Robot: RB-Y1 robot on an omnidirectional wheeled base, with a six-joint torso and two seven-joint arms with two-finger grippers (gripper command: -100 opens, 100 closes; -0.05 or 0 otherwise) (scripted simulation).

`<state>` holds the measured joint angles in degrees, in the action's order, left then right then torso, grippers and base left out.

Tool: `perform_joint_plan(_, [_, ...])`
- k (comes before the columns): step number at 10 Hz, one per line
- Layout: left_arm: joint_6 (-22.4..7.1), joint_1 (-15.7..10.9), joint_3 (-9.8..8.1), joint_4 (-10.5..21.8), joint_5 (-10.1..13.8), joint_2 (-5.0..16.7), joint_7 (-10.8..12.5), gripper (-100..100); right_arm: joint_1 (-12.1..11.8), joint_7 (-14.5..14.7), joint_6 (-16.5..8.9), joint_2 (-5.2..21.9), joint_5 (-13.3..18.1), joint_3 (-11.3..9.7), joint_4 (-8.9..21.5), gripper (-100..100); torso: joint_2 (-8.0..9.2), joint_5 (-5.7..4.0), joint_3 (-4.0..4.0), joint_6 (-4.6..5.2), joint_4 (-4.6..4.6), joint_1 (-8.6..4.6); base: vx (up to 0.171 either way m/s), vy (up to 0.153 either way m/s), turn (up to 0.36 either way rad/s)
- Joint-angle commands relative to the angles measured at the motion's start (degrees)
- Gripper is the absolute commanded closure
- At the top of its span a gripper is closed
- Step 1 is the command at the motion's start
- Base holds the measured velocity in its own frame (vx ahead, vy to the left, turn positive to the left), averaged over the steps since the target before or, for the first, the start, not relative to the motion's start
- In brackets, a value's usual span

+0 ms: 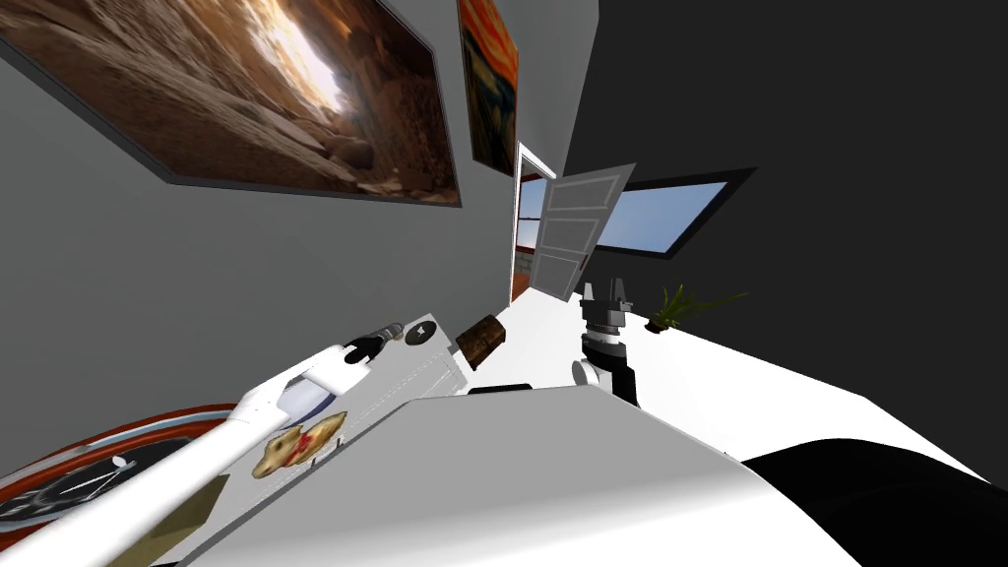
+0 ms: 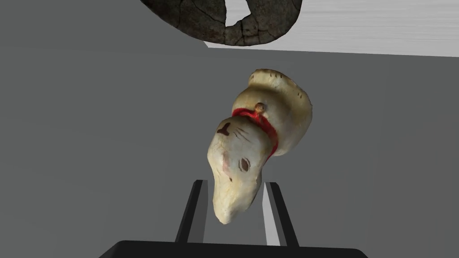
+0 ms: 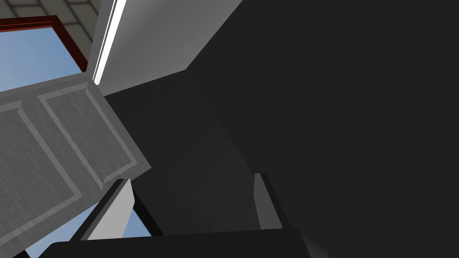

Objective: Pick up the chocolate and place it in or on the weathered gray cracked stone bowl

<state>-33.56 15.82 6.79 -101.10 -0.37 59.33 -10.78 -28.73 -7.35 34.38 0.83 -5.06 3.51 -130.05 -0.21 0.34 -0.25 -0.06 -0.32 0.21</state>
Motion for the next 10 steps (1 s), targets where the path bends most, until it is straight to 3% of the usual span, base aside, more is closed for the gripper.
perform_joint_plan(1, [0.38,0.06,0.22,-1.28,1.85,-0.45,0.12,100,0.0,0.0,0.0,0.0,0.0,0.0,0.0,0,0.0,0.0,0.0,0.0,0.0,0.0,0.064,0.074,-0.049])
perform_joint_plan(8, [2.66,2.31,0.28,-6.39,9.95,-1.37,0.77,100,0.0,0.0,0.0,0.0,0.0,0.0,0.0,0,0.04,0.13,0.04,-0.01,0.04,0.19,0.062,0.085,-0.049])
perform_joint_plan(9, [2.36,1.9,0.36,-5.83,9.21,-1.25,0.6,100,0.0,0.0,0.0,0.0,0.0,0.0,0.0,0,0.04,0.13,0.04,-0.03,0.05,0.14,0.027,0.03,-0.02])
perform_joint_plan(10, [2.47,1.93,0.37,-5.95,9.34,-1.26,0.61,-100,0.0,0.0,0.0,-0.01,0.0,0.0,0.0,0,0.13,0.1,0.09,-0.08,0.07,0.02,0.005,0.006,0.0])
